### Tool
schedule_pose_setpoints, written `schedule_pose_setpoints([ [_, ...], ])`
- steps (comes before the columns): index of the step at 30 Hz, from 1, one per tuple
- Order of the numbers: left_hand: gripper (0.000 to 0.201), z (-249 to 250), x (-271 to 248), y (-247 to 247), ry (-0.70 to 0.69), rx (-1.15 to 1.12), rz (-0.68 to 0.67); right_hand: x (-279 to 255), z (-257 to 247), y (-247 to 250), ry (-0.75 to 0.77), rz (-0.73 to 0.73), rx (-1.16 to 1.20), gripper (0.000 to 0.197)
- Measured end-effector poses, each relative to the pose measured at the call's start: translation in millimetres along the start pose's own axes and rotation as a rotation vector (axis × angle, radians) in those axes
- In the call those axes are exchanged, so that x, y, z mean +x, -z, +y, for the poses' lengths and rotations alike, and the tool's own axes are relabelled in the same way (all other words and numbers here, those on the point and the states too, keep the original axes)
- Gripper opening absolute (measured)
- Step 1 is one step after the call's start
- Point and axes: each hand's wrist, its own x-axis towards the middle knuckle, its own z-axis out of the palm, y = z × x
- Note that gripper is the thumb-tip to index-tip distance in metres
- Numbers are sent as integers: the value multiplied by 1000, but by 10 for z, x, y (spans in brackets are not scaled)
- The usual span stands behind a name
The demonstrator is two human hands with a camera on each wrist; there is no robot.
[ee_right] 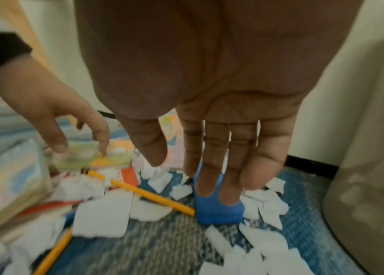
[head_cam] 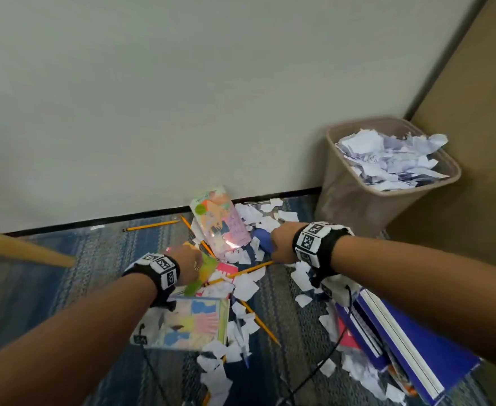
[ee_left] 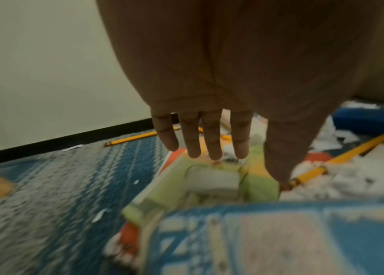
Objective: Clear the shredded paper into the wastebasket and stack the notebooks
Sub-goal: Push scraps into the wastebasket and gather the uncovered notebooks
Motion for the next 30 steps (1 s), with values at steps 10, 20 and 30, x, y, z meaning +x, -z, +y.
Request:
schedule_pose_setpoints([
  [10,55,-226,-322,-364,-186,54,-215,284,-328,-407,79,-130,-70,36],
  [20,15,-606,-460,575,-212,-512,-86,279,-821,-323,204,-314,1101,59],
  [30,21,-737,-503,397,-158,-521,5,186,-770,-200,237,-462,1459,45],
])
